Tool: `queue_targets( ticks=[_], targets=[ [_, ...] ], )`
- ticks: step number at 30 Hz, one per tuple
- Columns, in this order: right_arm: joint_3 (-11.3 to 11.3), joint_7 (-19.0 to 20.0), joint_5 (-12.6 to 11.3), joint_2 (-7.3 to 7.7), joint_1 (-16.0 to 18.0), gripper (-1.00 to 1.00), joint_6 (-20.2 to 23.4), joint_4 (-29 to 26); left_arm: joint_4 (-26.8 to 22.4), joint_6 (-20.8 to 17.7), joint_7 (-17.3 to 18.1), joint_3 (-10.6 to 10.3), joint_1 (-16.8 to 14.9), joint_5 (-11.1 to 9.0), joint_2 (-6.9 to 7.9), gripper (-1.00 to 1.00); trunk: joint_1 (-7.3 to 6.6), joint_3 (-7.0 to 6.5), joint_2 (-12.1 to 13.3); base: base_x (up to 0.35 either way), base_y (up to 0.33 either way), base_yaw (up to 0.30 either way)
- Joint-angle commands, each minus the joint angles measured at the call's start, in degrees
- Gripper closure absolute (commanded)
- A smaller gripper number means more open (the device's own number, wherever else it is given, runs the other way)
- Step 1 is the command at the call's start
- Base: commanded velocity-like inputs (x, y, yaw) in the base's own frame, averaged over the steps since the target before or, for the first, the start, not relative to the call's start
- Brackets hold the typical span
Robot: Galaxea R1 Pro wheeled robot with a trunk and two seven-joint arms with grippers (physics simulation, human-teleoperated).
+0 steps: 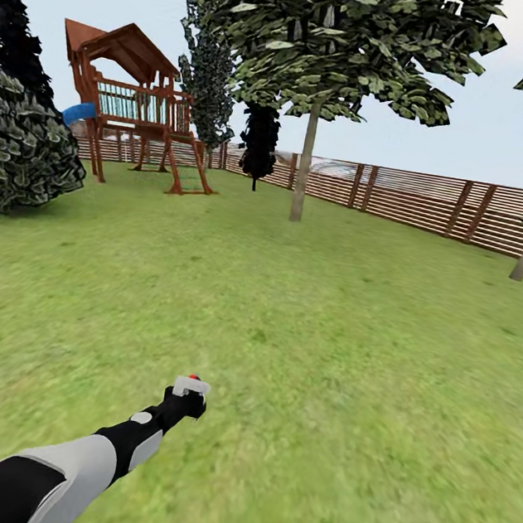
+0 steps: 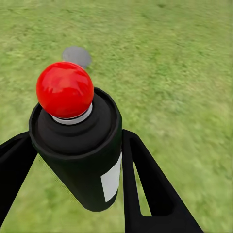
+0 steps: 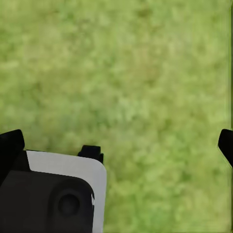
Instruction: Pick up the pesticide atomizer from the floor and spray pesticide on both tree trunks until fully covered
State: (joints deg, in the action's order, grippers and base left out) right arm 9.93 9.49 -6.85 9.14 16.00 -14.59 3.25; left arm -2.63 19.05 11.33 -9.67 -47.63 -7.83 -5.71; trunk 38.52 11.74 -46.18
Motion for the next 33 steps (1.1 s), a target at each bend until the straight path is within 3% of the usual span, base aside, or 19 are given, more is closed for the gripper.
queue_targets(
  ticks=[1,33],
  targets=[
    [0.0,0.0,0.0,0.00,0.0,-1.00,0.0,0.0,0.0,0.0,-0.3,0.0,0.0,0.1,0.00,1.00,0.00,0.00,0.0,0.350,-0.091,0.000],
    [0.0,0.0,0.0,0.00,0.0,-1.00,0.0,0.0,0.0,0.0,-0.3,0.0,0.0,0.1,0.00,1.00,0.00,0.00,0.0,0.350,-0.098,0.000]
  ],
)
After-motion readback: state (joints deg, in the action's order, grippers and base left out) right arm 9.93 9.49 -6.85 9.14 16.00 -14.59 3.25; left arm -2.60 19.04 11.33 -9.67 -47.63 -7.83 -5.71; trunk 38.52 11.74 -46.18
